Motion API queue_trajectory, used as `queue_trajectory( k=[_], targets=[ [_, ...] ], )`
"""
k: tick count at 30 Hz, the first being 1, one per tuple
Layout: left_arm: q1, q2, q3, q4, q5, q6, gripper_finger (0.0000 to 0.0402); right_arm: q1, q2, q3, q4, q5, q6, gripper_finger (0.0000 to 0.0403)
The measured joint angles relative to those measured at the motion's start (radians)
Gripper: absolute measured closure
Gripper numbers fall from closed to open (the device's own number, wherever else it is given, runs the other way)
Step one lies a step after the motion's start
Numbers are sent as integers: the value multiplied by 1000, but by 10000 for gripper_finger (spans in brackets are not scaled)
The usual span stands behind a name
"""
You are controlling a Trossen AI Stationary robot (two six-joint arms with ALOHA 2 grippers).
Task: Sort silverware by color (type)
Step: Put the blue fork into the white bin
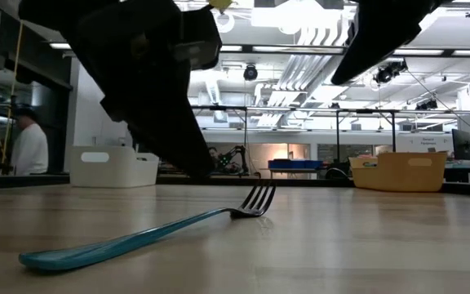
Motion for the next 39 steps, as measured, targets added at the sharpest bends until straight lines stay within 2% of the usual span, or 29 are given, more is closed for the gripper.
queue_trajectory(
  k=[10,24,30,39],
  targets=[
    [-43,0,-1,0,-24,-31,229,1,0,0,21,12,16,403],
    [-38,16,-2,56,-19,-31,229,1,0,0,23,12,8,403],
    [-22,84,28,84,-19,-23,229,1,0,0,36,12,9,403],
    [-9,150,99,7,-24,-3,229,1,1,0,44,12,7,403]
  ],
)
